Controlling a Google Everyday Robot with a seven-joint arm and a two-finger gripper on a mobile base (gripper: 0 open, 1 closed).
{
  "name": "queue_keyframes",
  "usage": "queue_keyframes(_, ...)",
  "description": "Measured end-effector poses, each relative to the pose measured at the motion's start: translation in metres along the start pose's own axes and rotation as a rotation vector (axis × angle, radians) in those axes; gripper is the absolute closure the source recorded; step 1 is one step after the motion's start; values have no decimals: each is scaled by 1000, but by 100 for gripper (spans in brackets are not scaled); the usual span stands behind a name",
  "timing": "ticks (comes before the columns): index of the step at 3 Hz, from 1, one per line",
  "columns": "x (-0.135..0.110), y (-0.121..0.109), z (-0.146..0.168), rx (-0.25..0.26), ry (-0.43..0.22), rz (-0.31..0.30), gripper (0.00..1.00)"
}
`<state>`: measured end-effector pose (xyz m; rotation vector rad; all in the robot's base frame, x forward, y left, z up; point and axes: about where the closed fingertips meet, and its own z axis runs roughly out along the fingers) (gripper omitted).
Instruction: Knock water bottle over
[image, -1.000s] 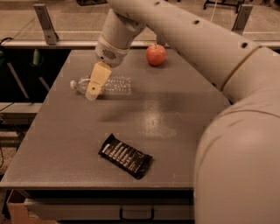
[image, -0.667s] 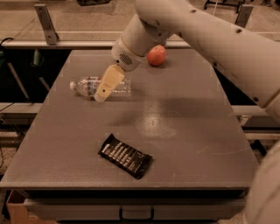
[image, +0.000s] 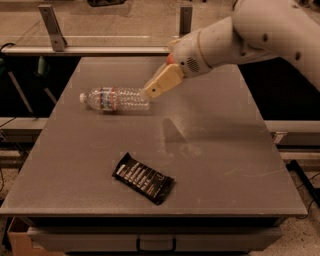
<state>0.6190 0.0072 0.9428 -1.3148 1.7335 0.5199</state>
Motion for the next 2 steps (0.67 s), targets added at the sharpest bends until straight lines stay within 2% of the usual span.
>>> queue_keyframes(1, -9, -38, -72, 143, -84, -101, 0)
queue_keyframes(2, -12, -42, -83, 164, -88, -141, 0)
